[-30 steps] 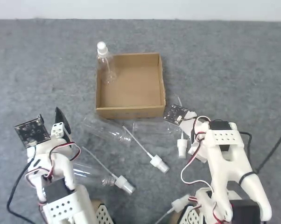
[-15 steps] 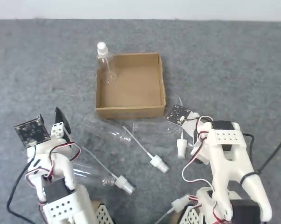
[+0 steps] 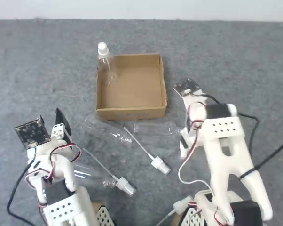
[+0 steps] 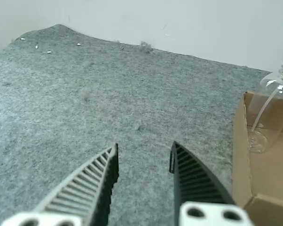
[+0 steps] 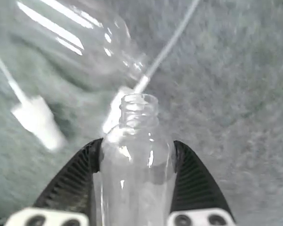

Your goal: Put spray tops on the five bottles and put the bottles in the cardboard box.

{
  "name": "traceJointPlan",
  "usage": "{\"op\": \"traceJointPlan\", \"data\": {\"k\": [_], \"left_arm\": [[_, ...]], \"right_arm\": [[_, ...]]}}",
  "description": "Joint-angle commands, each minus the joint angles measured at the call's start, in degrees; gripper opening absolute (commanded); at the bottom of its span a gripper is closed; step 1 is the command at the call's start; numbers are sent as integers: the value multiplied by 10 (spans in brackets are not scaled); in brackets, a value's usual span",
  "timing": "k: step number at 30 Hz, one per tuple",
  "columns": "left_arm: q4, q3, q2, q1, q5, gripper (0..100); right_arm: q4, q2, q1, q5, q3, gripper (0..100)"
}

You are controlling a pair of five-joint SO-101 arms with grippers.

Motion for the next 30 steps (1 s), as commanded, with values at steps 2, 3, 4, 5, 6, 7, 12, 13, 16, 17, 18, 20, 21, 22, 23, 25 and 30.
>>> {"op": "traceJointPlan", "data": {"k": [2, 3, 4, 5, 6, 7, 12, 13, 16, 17, 18, 20, 21, 22, 23, 25, 30], "left_arm": [[-19, -7, -9, -2, -7, 170], [-19, -7, -9, -2, -7, 170], [-19, -7, -9, -2, -7, 170], [-19, -7, -9, -2, -7, 170], [-19, -7, -9, -2, -7, 170], [-19, -7, -9, -2, -7, 170], [-19, -7, -9, -1, -7, 170], [-19, -7, -9, -1, -7, 170], [-19, -7, -9, -1, -7, 170], [-19, -7, -9, -1, -7, 170], [-19, -7, -9, -1, -7, 170], [-19, -7, -9, -1, -7, 170], [-19, -7, -9, -1, -7, 170], [-19, -7, -9, -1, -7, 170], [-19, -7, -9, -1, -7, 170], [-19, -7, -9, -1, -7, 170], [-19, -7, -9, -1, -7, 170]], "right_arm": [[7, -12, -74, -113, -61, 7], [2, -12, -87, -132, -61, 7], [1, -12, -97, -150, -60, 7], [2, -12, -104, -166, -58, 7], [7, -12, -109, -178, -58, 7], [13, -12, -110, -189, -59, 7], [61, -60, -110, -203, -60, 7], [71, -78, -111, -203, -58, 7], [85, -138, -109, -204, -46, 7], [80, -158, -109, -204, -34, 7], [76, -178, -109, -204, -20, 7], [63, -218, -109, -204, 4, 7], [60, -239, -109, -204, 14, 7], [57, -256, -109, -204, 22, 7], [55, -272, -109, -204, 28, 7], [48, -299, -109, -204, 39, 7], [-3, -346, -77, -204, 84, 7]]}}
